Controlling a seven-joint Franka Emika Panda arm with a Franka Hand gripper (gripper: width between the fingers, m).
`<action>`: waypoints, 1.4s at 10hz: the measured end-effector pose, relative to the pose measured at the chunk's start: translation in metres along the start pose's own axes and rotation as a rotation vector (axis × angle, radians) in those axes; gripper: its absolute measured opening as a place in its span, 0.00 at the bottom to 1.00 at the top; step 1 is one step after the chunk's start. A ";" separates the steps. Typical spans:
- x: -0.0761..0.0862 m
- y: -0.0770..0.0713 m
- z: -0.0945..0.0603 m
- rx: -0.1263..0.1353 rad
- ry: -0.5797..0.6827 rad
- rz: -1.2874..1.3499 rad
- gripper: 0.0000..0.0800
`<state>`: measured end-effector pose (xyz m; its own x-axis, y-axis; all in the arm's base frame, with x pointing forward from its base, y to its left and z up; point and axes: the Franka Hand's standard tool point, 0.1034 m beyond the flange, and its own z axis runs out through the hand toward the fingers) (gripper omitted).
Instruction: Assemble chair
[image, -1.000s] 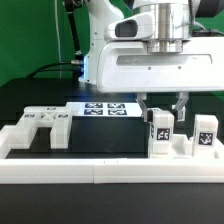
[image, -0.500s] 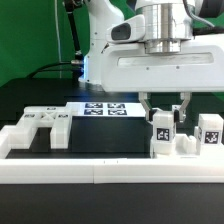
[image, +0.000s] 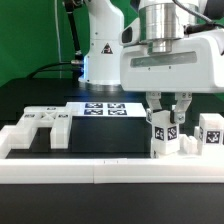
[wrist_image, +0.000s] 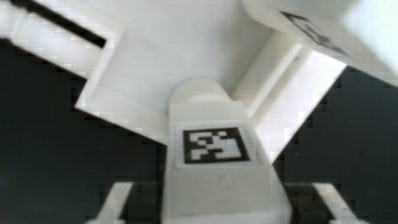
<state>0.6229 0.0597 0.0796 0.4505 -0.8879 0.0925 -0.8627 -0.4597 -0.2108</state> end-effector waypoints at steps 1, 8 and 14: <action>0.000 0.000 0.000 0.000 0.002 0.058 0.36; 0.002 0.003 0.000 -0.007 -0.010 -0.262 0.80; 0.005 -0.001 0.002 -0.012 -0.010 -0.834 0.81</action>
Offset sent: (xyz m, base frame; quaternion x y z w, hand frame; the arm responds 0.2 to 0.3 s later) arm 0.0000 0.0000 0.0000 0.0000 0.0000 0.0000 1.0000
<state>0.6264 0.0554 0.0783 0.9448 -0.2560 0.2045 -0.2475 -0.9666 -0.0666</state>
